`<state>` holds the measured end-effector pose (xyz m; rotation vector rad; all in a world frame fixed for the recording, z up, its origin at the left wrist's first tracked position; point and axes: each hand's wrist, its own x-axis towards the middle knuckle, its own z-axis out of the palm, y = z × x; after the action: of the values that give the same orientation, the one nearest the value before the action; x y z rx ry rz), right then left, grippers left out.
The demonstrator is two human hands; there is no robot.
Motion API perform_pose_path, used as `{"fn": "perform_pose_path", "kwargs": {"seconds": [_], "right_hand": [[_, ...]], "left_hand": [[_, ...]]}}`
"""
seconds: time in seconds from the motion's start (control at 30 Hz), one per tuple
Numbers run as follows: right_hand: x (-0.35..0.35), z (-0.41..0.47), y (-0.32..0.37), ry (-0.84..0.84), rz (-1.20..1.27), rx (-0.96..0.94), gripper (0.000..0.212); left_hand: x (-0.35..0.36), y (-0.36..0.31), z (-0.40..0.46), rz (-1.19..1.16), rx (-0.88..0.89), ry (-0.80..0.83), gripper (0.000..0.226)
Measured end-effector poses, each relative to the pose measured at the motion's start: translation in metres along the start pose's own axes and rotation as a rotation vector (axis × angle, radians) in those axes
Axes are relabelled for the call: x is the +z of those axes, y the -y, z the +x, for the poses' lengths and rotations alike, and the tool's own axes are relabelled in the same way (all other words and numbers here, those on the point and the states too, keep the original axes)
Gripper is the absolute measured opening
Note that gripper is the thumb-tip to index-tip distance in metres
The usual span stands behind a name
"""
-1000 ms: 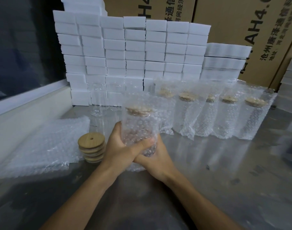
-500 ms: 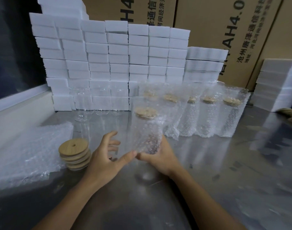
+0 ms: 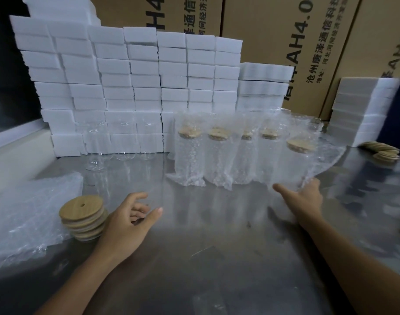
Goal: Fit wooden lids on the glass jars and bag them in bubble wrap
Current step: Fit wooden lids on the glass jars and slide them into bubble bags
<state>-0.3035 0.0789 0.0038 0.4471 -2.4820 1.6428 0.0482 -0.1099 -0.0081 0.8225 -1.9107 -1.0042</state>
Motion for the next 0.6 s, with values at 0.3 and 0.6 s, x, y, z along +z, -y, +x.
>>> {"fn": "perform_pose_path", "kwargs": {"seconds": [0.3,0.6], "right_hand": [[-0.007,0.015,0.005,-0.120,-0.100,0.117,0.090],[-0.008,0.007,0.005,-0.137,-0.022,0.157,0.113]], "left_hand": [[-0.001,-0.001,0.000,-0.024,-0.004,0.006,0.031],[0.002,-0.001,0.002,-0.045,-0.022,-0.027,0.028]]}}
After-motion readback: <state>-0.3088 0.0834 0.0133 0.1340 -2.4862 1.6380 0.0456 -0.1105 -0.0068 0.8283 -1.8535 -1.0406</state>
